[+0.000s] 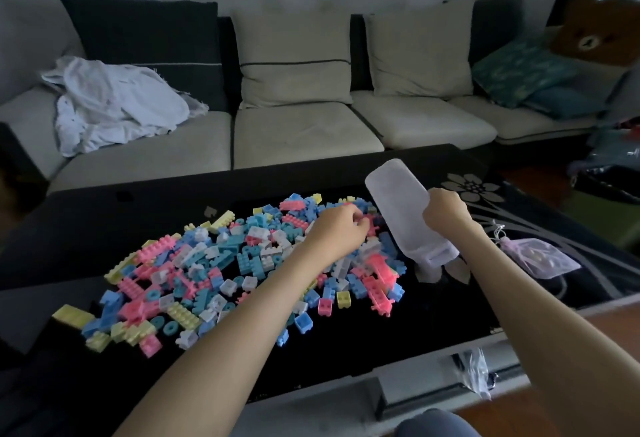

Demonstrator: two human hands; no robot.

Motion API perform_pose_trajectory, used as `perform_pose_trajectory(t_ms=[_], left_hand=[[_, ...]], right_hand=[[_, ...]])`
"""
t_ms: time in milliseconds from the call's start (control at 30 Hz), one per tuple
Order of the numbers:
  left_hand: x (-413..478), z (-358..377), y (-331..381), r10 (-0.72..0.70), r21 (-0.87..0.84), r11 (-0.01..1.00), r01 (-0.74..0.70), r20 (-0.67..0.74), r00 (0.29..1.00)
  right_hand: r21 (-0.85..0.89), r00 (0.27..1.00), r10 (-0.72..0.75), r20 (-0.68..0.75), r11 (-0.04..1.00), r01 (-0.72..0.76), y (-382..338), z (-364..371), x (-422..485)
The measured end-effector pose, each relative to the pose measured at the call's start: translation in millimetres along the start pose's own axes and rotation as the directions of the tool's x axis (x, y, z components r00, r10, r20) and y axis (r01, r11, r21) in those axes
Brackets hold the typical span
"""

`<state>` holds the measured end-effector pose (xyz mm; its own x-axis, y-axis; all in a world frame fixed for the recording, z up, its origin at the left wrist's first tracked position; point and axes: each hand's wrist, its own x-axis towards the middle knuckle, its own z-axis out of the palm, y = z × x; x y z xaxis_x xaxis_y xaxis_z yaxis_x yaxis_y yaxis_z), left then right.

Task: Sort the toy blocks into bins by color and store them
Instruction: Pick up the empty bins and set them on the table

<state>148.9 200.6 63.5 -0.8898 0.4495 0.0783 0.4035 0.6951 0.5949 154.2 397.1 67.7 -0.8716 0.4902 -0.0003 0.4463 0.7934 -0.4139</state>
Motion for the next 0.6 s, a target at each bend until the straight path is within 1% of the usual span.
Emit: perform_pose_trajectory(t_ms=[100,200,267,300,367,433,500,533,600], left_hand=[[-1,1,6,-0.052,-0.15,0.987,0.053,0.006,0.999],[-2,3,7,-0.141,-0.245,0.959,0.144,0.028,0.99],[-2,4,5,-0.201,-0.32,0.923,0.213,0.071,0.977],[-4,5,5,-0.229,-0.386,0.887,0.254,0.11,0.967],[-7,2,6,-0.264,-0.524,0.787,0.326,0.192,0.945],[-9,-2,5,-0.284,-0.662,0.644,0.383,0.259,0.923],[-15,-9,0,-0.281,-0.793,0.488,0.365,0.253,0.926],[-18,-13,-4,-0.275,-0.858,0.388,0.336,0.24,0.931],[-28,-24,-13,-0.283,-0.934,0.245,0.259,0.186,0.941]], right_hand=[[0.113,0.998,0.048,-0.034,0.993,-0.044,11,1,0],[0.17,0.993,0.041,-0.11,0.985,-0.022,16,1,-2],[0.248,0.987,0.044,-0.156,0.969,-0.004,13,-3,-5],[0.291,0.984,0.042,-0.171,0.957,0.009,11,-5,-6],[0.388,0.984,0.015,-0.175,0.92,0.055,3,-12,-11],[0.499,0.99,-0.056,-0.131,0.859,0.114,-13,-16,-20],[0.605,0.989,-0.143,-0.03,0.785,0.132,-36,-15,-33],[0.642,0.982,-0.188,0.021,0.756,0.131,-48,-12,-40],[0.69,0.961,-0.258,0.1,0.714,0.12,-72,-2,-53]])
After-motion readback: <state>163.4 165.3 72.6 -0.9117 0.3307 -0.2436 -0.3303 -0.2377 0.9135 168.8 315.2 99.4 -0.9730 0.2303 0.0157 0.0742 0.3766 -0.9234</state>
